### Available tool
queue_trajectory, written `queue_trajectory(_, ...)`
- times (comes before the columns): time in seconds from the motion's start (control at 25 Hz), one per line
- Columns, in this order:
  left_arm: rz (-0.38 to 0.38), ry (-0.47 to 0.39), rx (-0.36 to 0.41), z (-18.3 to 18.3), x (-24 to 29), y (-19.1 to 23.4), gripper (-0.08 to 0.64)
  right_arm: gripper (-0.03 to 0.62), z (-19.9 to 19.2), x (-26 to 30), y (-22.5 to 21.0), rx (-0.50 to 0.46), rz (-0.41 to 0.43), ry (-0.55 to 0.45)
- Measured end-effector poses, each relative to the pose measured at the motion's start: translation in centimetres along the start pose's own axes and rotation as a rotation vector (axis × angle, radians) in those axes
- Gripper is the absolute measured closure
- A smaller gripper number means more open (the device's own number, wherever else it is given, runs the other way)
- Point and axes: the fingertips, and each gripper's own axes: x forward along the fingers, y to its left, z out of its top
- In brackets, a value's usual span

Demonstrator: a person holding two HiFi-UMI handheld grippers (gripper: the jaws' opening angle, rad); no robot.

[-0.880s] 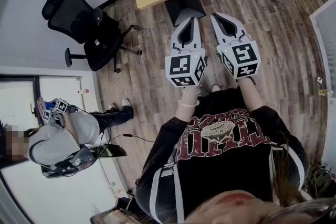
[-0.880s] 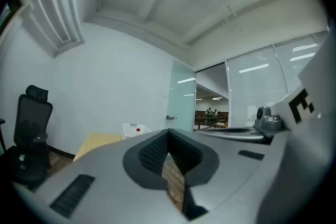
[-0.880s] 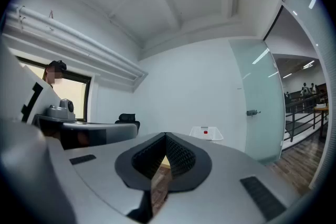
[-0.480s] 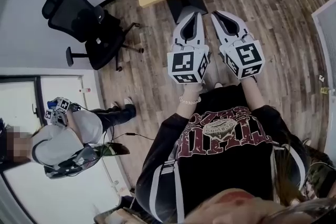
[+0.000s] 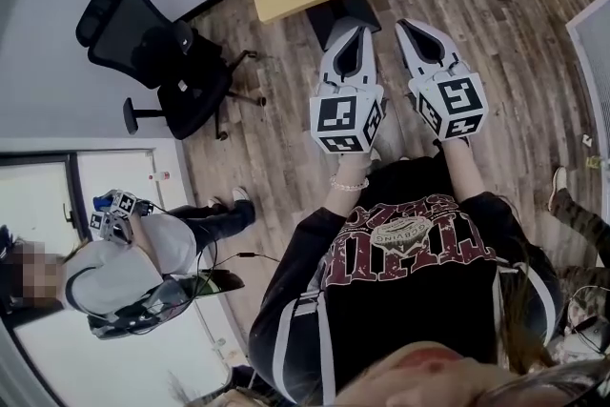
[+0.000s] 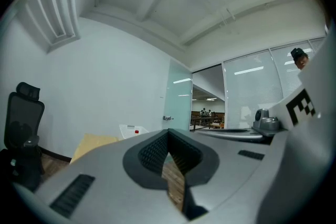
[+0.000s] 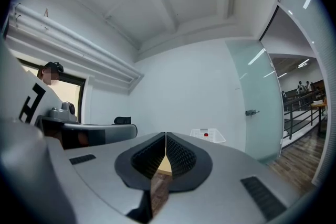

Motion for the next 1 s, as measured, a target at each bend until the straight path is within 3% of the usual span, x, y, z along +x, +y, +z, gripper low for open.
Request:
queue_trajectory(0.56, -0.038, 0.016, -0.002, 0.1, 0.7, 7.9, 0.514, 0.574, -0.3, 7.5, 3.6, -0.006, -0.019, -0.004)
queue_trajectory(1.0, -0.079, 0.033, -0.016, -0.6, 1.8, 9.8, 0.514, 0.574, -1.1, 9.0, 3.7, 0.003, -0.065, 0.004)
